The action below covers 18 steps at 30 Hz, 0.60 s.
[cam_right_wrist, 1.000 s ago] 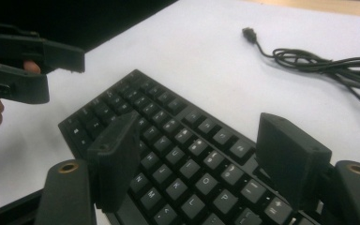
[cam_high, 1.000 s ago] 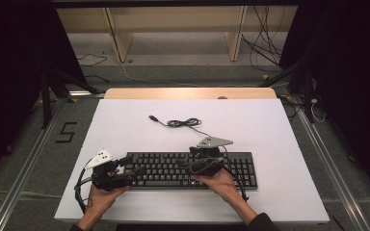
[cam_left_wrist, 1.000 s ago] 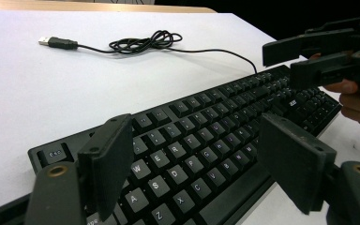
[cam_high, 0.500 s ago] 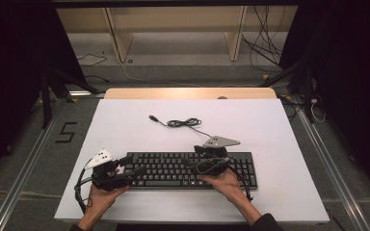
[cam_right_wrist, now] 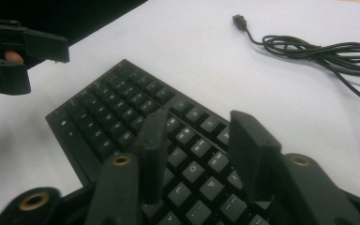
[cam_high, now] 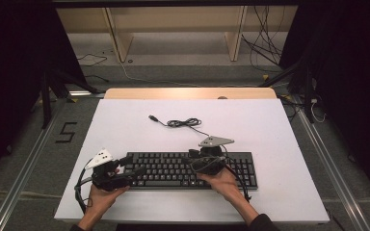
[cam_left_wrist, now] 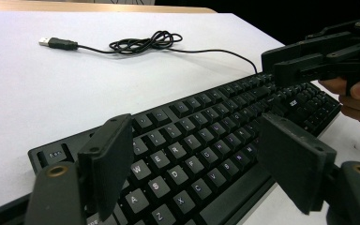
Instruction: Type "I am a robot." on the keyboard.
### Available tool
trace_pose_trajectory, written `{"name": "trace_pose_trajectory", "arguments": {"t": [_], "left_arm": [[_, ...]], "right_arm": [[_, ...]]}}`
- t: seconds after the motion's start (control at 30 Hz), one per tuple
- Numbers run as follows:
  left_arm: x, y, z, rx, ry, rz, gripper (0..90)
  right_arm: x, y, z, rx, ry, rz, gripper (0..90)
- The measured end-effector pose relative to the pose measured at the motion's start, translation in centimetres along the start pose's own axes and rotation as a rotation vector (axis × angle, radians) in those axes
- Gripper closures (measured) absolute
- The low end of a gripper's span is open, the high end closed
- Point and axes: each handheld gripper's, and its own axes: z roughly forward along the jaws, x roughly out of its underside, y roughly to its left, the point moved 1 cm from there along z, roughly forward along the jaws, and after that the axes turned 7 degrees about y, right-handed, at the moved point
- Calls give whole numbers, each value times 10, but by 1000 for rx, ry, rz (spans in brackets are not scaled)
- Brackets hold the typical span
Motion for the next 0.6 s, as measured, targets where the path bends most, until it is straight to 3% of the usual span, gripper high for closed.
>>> {"name": "trace_pose_trajectory", "arguments": {"t": [0.4,0.6], "left_arm": [[0,0,0,0,-2,0,269],[0,0,0,0,1,4,269]], "right_arm": [[-1,5,16,-9,68,-12,840],[1,7,25,-6,107,-17,897]]}}
